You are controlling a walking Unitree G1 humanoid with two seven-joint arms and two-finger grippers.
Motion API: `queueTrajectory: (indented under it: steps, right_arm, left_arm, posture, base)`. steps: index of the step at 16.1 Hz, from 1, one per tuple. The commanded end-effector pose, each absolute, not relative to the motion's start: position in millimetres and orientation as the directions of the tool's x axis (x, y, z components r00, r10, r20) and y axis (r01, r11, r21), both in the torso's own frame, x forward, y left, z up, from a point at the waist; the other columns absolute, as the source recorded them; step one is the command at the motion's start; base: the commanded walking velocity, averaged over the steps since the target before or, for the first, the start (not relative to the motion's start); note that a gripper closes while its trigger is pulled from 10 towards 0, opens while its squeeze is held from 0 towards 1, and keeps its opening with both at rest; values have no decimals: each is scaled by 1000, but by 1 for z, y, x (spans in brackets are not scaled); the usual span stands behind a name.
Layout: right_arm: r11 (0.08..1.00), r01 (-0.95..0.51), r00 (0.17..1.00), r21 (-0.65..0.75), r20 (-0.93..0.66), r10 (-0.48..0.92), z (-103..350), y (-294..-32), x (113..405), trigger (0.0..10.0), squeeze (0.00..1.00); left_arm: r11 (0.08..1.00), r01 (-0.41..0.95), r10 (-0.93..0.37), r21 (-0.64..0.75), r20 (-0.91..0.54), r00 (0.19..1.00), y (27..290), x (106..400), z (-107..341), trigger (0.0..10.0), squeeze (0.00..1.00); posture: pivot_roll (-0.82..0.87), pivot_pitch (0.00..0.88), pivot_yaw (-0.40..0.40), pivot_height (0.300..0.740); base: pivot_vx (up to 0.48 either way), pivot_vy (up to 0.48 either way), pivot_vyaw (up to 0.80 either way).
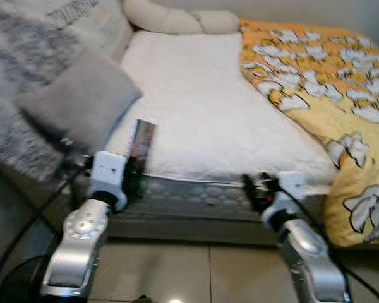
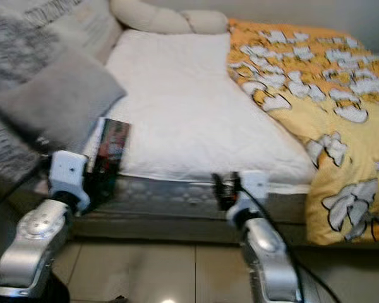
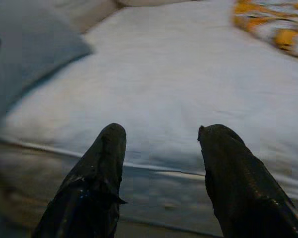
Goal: Clean up the room
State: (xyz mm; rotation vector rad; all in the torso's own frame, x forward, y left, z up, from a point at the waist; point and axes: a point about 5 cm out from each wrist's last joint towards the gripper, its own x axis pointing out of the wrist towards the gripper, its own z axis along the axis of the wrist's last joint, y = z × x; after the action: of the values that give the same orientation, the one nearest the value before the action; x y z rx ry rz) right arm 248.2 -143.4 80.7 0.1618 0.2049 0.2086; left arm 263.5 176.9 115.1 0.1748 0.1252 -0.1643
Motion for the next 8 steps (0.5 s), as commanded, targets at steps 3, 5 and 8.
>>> queueTrajectory:
  steps: [3,5,8]
  right_arm:
    - [966,-184,960,181,-177,216,85,-149,251,10000,0]
    - [965,-187,959,185,-180,220,84,-148,251,10000,0]
    - [963,-194,956,189,-185,229,84,-147,252,10000,0]
  left_arm:
    - [964,219,-208,149,-82,975,168,263,127,10000,0]
    - [964,223,-212,143,-88,973,169,264,127,10000,0]
    - [966,220,-209,138,-89,974,169,264,127,10000,0]
  posture:
    - [-6,0,-4,740]
    - [-8,0,-3,740]
    - [-7,0,-5,740]
  base:
    - [86,0,0]
    - [291,0,0]
    - [300,0,0]
